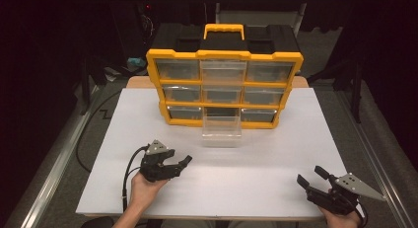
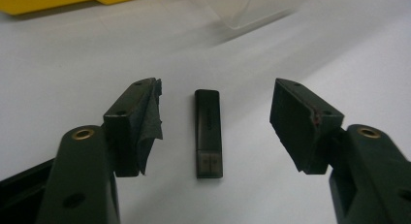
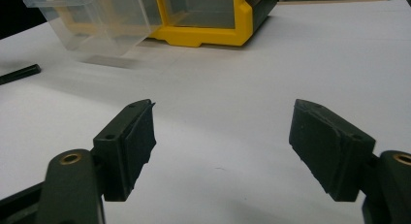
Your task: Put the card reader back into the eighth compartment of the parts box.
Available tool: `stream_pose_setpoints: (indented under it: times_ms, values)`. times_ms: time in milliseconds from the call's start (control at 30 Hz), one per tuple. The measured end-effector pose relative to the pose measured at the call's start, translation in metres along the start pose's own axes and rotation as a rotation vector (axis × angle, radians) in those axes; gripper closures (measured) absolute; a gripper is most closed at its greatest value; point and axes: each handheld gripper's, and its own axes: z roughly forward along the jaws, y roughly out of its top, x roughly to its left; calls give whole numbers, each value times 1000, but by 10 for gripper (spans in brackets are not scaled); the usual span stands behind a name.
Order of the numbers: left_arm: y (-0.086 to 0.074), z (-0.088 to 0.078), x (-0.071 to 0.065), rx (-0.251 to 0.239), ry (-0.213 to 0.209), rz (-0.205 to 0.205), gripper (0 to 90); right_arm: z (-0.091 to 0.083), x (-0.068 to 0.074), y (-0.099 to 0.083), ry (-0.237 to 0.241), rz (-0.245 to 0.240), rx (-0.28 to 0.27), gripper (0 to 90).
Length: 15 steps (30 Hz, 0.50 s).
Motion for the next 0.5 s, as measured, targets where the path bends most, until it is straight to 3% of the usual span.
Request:
stream_pose_setpoints:
  times_ms: [233, 500]
  values:
    - [12, 6, -2, 79, 23, 27, 390, 0, 0, 0, -3, -2, -3, 250]
    - [22, 13, -1, 177, 38, 28, 413, 0, 0, 0, 0, -6, -4, 250]
